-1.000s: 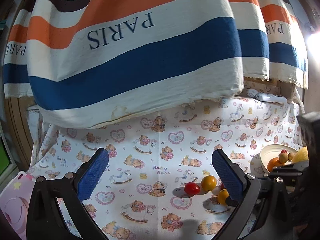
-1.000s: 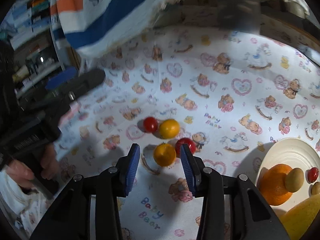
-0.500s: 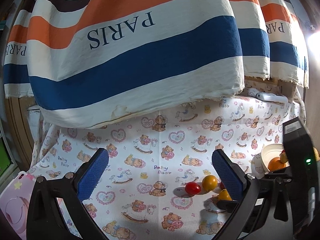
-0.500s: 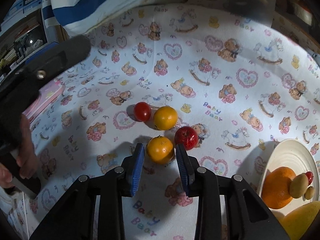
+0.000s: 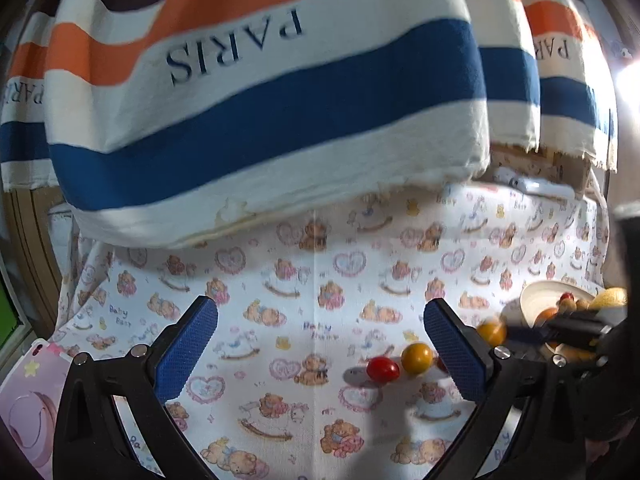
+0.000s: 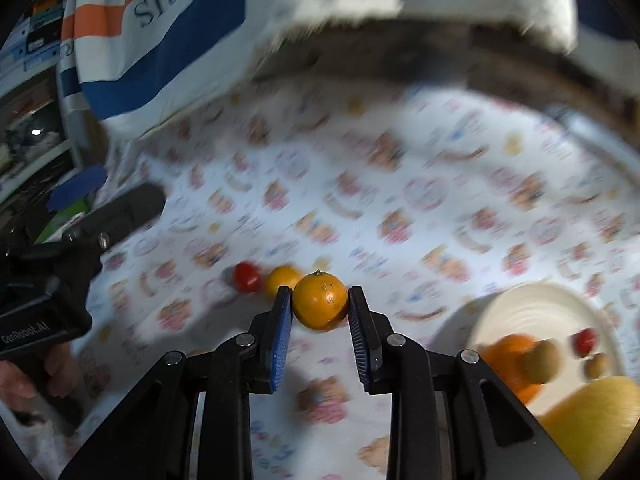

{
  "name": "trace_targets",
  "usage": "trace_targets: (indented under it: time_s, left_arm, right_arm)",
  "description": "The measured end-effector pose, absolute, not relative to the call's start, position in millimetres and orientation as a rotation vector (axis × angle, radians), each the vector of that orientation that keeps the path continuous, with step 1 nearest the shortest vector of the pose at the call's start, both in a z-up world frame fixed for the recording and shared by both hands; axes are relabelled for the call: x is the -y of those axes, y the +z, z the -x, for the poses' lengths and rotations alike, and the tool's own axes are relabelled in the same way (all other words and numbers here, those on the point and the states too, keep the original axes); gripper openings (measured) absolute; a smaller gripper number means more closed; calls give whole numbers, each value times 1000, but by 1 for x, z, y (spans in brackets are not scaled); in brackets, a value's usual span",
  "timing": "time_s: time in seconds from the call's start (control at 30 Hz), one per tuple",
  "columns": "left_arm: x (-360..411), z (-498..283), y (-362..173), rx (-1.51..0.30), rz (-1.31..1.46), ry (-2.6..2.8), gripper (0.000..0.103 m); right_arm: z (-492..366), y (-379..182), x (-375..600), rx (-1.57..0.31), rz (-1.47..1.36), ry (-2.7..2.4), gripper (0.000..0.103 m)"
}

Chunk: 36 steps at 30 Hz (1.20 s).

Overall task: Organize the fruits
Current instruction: 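Grasp the orange cherry tomato with the right tool, then grasp the red cherry tomato with the left tool while the right tool lifts the orange tomato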

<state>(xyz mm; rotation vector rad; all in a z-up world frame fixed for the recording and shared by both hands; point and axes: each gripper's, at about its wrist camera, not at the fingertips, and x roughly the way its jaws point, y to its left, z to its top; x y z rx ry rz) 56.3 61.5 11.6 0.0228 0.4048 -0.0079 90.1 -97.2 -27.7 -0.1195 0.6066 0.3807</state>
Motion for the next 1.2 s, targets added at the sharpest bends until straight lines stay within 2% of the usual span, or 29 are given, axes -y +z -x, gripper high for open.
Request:
trace_targets:
  time_s: [0.17, 0.27, 0.43, 0.63, 0.7, 0.73, 0.77, 1.0, 1.2]
  left_arm:
    - [-68, -68, 13, -509, 12, -60, 80]
    - [-68, -72, 12, -543, 11, -76, 72]
    - [-62, -78, -1, -609, 6, -105, 64]
    - [-53, -85, -14, -672, -30, -120, 61]
    - [-50, -90, -17, -711, -58, -126, 55]
    - [-49, -91, -18, -721, -61, -133, 46]
    - [-48, -93, -18, -733, -59, -140, 43]
    - [-42, -108, -34, -841, -39, -179, 43]
    - [-56, -123, -45, -939, 166, -187, 42]
  right_arm:
    - [-89, -15, 118, -519, 51, 288, 29]
    - [-91, -15, 129, -501, 18, 260, 29]
    - [-84, -10, 137, -439, -29, 256, 29]
    - [-78, -5, 132, -414, 3, 244, 29]
    - [-77, -5, 130, -411, 15, 248, 29]
    - [-77, -5, 128, -411, 25, 251, 29]
    - [-77, -5, 126, -410, 33, 250, 29]
    - [-77, -6, 127, -410, 34, 253, 29]
    - [-76, -5, 130, -403, 15, 242, 29]
